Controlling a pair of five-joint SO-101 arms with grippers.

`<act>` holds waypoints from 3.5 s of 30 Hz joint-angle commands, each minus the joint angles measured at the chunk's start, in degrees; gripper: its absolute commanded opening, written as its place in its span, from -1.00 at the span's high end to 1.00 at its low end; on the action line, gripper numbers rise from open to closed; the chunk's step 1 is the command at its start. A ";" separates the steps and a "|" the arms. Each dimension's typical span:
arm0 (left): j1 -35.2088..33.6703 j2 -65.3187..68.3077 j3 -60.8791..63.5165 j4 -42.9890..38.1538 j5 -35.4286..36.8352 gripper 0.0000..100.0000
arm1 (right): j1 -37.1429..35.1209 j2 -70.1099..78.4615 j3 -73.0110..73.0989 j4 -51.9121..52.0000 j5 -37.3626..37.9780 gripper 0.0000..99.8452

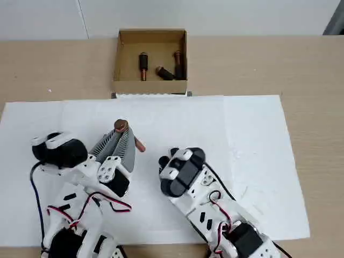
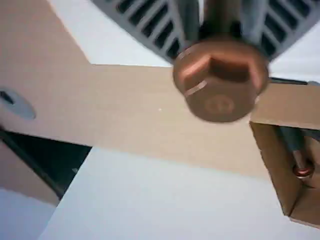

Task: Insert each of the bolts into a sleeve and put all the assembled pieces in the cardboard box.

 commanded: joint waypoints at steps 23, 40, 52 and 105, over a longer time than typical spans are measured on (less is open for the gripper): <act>8.44 -1.05 -1.71 3.87 2.73 0.99 | -1.54 -0.48 -0.26 -6.02 6.24 0.99; 14.86 -0.88 2.07 9.58 3.25 0.99 | -1.63 -0.48 -1.67 -6.73 6.24 0.99; 12.57 -0.79 2.33 9.85 -1.32 0.75 | 0.57 -0.48 -2.90 -6.46 7.12 0.99; -17.49 -1.05 20.79 11.34 -20.31 0.99 | 15.87 60.88 -56.53 -6.11 -10.29 0.99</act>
